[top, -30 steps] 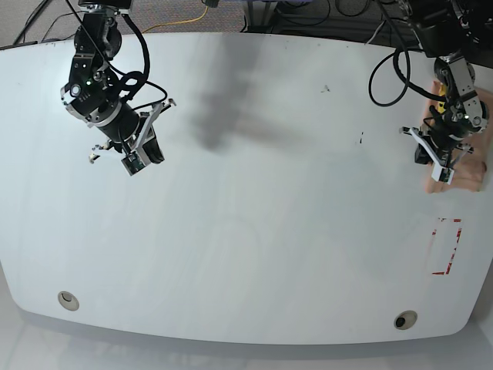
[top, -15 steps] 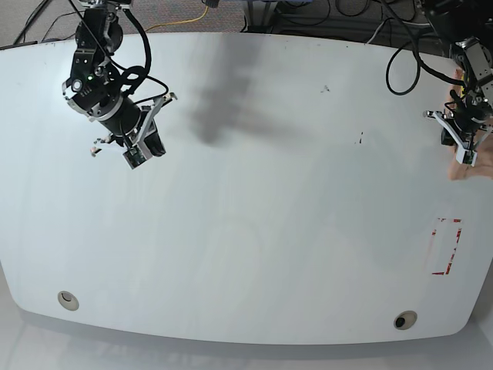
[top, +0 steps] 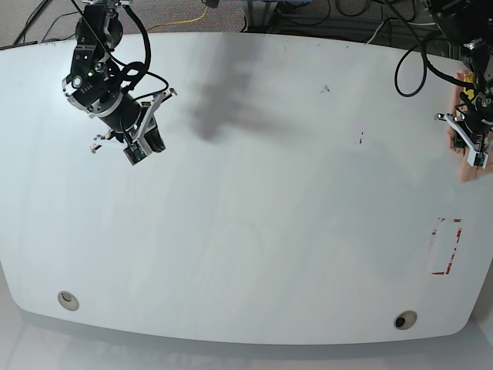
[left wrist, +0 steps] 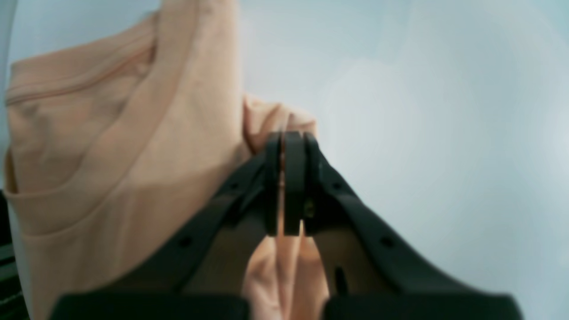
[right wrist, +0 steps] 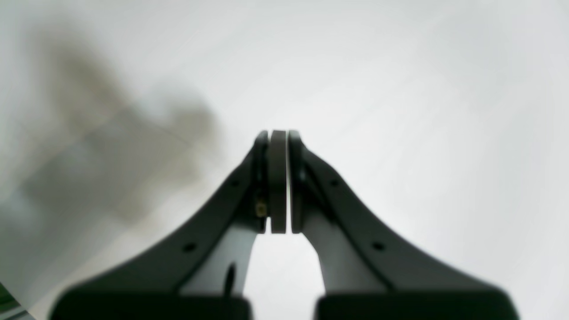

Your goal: Layout the t-shirt on the table in an organized manner, then fold the t-shirt properly

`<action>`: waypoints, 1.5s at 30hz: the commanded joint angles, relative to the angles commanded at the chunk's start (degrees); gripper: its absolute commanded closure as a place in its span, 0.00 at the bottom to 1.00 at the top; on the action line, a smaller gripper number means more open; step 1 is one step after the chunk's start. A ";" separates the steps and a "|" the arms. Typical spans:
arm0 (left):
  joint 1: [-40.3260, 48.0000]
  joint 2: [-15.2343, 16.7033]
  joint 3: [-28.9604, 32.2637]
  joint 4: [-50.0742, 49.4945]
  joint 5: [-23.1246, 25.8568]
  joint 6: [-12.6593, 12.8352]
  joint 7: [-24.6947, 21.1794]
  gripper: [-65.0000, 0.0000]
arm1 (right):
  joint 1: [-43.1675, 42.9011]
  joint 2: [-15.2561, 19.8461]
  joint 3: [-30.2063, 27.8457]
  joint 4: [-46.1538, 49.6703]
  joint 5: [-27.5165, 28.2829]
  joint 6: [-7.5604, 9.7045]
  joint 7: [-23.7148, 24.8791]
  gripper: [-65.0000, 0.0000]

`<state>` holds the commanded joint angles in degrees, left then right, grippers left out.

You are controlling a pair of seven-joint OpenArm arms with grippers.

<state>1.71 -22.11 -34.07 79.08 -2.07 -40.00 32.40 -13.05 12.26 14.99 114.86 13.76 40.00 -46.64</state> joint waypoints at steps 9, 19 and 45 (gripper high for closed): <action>-0.44 6.33 7.47 10.02 0.18 0.75 -2.81 1.00 | 1.49 -0.44 -0.18 -0.35 -3.25 0.00 6.15 1.00; 2.81 12.04 14.77 13.45 0.26 8.22 -21.45 1.00 | 1.05 -6.15 0.18 -2.11 -16.35 0.00 23.74 0.99; 40.18 13.19 16.09 30.77 0.26 15.78 -31.91 1.00 | -29.45 -15.03 9.23 -0.62 -12.75 0.00 43.43 0.99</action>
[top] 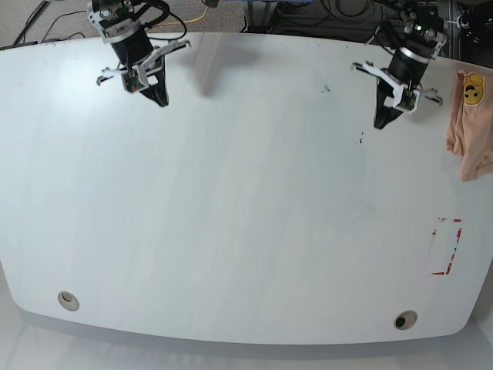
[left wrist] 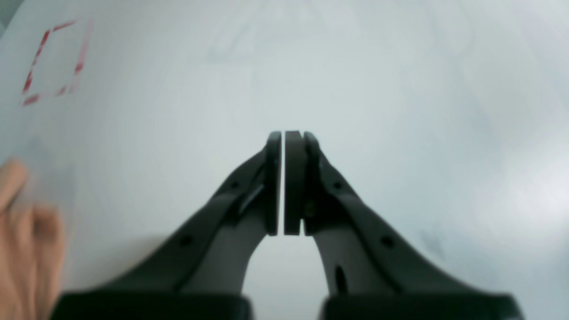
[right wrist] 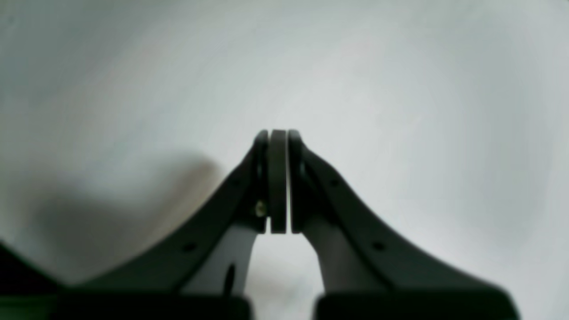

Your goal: Layout the t-shirt on the table in an organized manner, then fold the t-shirt properly

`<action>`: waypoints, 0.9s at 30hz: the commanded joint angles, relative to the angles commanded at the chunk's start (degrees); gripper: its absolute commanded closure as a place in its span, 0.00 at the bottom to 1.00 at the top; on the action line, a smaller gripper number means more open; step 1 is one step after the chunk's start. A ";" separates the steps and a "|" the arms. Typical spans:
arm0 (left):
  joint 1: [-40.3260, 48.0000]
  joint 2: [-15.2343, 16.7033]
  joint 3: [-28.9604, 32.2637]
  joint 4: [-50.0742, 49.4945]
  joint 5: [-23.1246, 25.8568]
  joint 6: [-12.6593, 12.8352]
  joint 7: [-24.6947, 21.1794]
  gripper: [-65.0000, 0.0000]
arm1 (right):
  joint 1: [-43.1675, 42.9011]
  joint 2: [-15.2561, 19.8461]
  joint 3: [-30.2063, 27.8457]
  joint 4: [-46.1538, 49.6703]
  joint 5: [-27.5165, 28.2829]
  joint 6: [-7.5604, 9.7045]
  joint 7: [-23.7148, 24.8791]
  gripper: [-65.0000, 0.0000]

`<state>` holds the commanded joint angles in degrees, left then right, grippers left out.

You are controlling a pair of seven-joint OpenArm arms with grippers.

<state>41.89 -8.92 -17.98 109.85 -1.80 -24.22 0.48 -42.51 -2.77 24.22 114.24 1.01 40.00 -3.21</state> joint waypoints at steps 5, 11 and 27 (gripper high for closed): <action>7.82 0.53 -1.93 1.85 -0.09 0.00 0.00 1.00 | -6.77 3.08 0.53 0.09 4.92 0.00 0.09 0.99; 15.30 2.55 -3.78 2.81 -0.09 0.00 0.00 1.00 | -13.27 5.80 0.79 0.09 9.67 0.00 0.00 0.99; 27.96 7.82 -1.58 -1.05 0.26 -0.09 0.35 1.00 | -24.70 6.77 0.26 -5.89 12.04 0.00 -4.48 1.00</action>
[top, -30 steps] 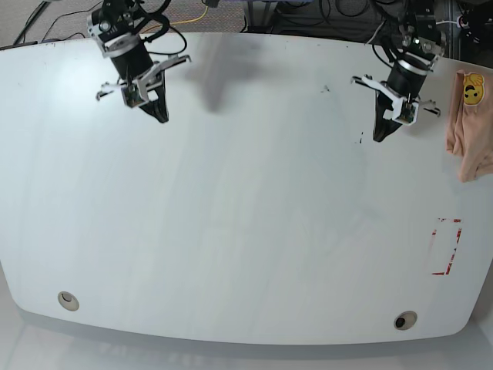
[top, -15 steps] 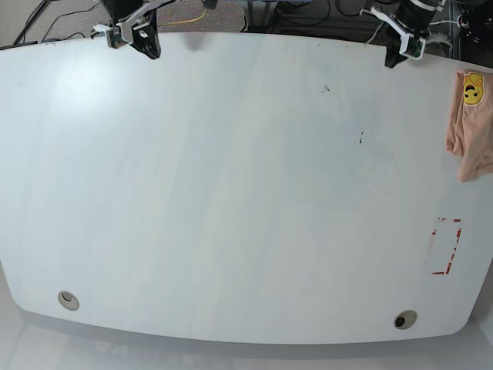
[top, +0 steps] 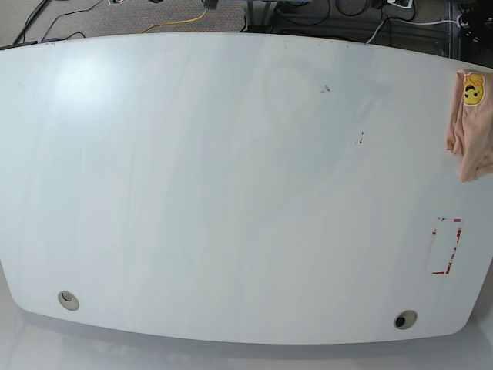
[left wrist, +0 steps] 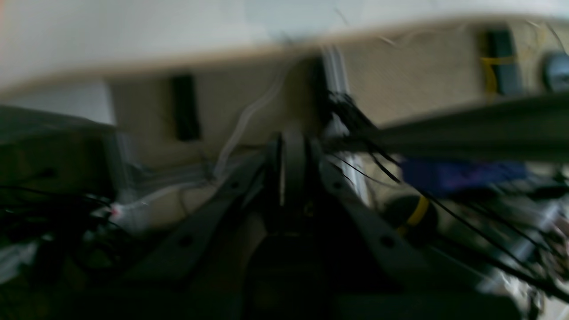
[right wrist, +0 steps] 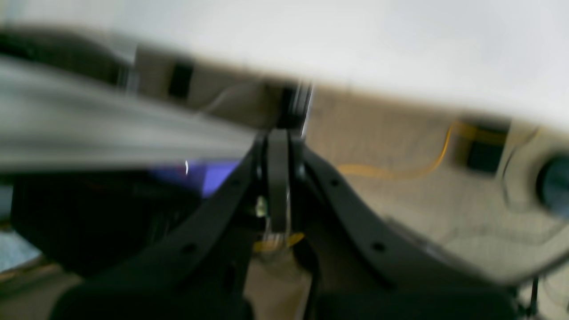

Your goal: Layout the t-shirt on the table in an organized manner, then fold the t-shirt properly

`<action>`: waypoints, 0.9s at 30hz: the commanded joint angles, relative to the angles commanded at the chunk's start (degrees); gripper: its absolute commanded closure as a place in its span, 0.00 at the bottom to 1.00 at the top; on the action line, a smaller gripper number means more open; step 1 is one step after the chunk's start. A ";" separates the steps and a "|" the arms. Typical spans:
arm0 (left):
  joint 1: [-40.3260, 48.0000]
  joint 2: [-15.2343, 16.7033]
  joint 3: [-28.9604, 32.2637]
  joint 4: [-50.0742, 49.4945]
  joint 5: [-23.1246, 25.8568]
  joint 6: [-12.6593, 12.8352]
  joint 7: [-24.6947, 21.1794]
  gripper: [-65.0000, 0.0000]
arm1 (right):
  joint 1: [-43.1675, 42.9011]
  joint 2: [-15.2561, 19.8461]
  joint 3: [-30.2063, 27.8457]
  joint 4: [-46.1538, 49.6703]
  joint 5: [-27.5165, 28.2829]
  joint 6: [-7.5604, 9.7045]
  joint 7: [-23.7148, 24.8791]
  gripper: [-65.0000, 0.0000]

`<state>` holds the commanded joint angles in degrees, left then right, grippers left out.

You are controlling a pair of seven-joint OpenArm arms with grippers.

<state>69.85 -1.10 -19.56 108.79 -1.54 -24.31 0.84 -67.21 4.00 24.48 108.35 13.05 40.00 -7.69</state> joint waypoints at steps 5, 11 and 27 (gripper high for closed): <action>-1.85 0.00 2.11 -6.59 2.99 0.00 2.37 1.00 | 1.85 0.44 -2.73 -5.89 -0.18 0.00 -0.18 1.00; -9.85 0.09 5.71 -18.64 7.56 0.00 4.92 1.00 | 6.77 2.73 -6.15 -18.64 -0.18 0.00 -0.18 1.00; -28.92 -0.18 9.49 -48.62 8.26 0.79 4.92 1.00 | 23.30 4.92 -12.31 -51.52 -0.26 0.00 5.63 1.00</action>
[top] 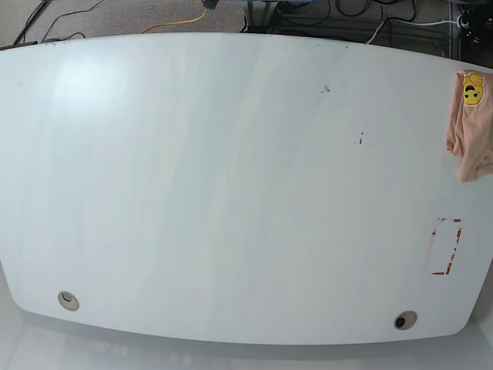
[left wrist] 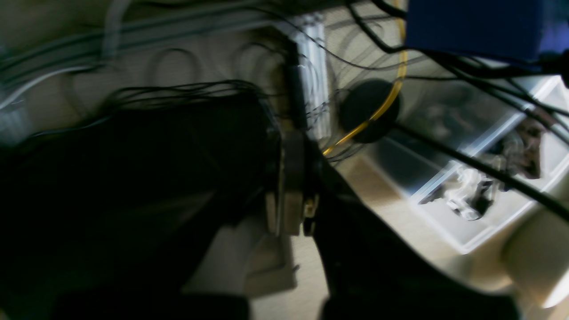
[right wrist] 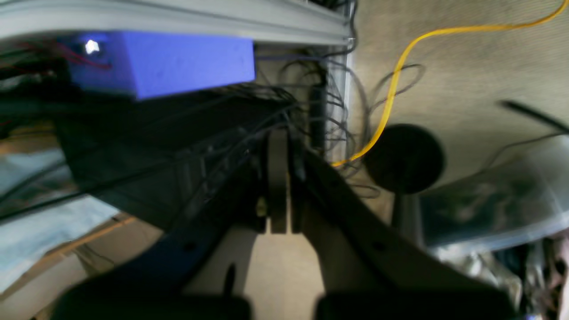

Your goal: Layout the t-shirt on the table in an organized manner, then fold the t-shirt properly

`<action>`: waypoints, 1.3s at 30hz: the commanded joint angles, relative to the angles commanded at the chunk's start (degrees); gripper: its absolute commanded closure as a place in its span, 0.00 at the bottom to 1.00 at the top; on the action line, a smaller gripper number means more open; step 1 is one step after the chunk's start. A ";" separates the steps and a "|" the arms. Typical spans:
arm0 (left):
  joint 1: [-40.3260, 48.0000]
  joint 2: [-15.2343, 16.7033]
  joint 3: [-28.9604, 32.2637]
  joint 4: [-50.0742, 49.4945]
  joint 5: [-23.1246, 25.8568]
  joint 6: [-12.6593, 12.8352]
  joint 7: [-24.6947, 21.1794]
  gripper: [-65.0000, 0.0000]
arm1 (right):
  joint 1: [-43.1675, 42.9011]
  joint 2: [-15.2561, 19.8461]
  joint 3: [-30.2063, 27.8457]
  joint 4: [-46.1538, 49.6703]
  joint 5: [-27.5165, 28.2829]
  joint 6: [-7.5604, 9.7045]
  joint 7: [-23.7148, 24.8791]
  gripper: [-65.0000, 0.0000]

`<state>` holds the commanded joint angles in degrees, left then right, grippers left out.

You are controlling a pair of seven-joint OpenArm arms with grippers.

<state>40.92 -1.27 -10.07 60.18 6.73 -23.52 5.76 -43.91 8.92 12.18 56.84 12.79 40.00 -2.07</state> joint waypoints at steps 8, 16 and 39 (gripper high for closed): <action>-10.90 -2.46 2.64 -17.14 0.70 4.66 0.00 1.00 | 8.00 0.00 -0.35 -11.16 0.00 0.00 1.41 1.00; -21.01 -2.55 4.40 -32.97 0.70 9.14 -1.76 1.00 | 15.21 -0.09 -0.44 -20.04 -3.96 -0.92 1.85 1.00; -36.66 -2.20 7.38 -53.71 0.79 22.42 -3.78 1.00 | 30.68 -2.02 -0.18 -38.77 -17.05 -15.78 5.89 0.99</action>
<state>4.26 -3.47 -2.68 6.46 7.52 -1.10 1.98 -13.23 6.90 12.00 18.07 -4.26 24.22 3.82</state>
